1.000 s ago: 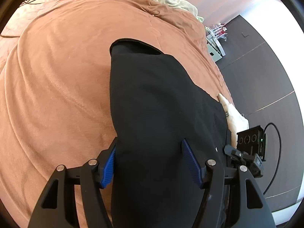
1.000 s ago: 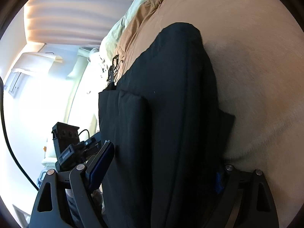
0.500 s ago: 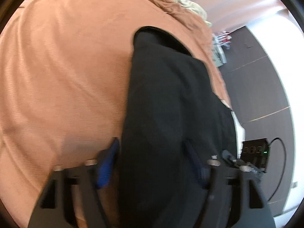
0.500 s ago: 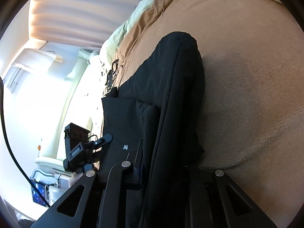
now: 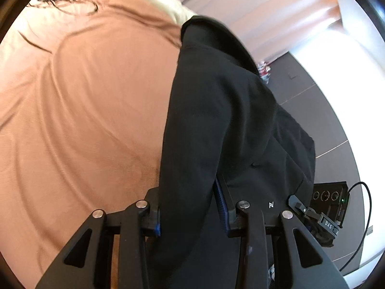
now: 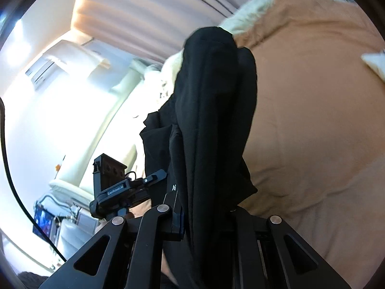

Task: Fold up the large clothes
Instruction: 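Lift the folded shirt with both tools and carry it toward the headboard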

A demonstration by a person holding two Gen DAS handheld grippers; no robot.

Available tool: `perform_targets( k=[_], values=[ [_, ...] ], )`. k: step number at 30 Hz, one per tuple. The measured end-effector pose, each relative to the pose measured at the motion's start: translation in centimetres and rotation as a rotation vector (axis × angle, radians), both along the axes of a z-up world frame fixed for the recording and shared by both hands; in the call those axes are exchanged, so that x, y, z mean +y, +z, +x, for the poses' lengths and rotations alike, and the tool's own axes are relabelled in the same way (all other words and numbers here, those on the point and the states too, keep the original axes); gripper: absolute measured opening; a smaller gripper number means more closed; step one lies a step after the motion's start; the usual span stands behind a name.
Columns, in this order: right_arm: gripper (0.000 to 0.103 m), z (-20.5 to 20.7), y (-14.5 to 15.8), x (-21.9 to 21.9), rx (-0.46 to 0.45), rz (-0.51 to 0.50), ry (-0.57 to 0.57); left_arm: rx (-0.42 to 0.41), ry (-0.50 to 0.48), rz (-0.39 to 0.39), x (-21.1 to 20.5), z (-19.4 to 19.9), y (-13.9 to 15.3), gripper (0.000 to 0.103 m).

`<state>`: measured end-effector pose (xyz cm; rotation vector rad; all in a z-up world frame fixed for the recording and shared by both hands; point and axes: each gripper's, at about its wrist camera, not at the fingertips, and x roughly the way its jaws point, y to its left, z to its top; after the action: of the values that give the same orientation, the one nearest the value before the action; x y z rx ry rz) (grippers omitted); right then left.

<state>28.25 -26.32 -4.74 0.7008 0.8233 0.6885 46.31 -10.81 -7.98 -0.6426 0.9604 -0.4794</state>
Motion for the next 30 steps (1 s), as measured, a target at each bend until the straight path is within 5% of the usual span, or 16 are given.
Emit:
perform_targets(
  k=[18,30],
  values=[
    [0.015,-5.7,12.4,14.3,-0.183,-0.065,0.161,-0.197,0.166,-0.008,13.9,-11.9,11.9,0.036],
    [0.015,-4.1,14.2,19.0,-0.252,-0.105,0.278,-0.263,0.282,-0.026,24.4,-19.5,14.6,0.036]
  ],
)
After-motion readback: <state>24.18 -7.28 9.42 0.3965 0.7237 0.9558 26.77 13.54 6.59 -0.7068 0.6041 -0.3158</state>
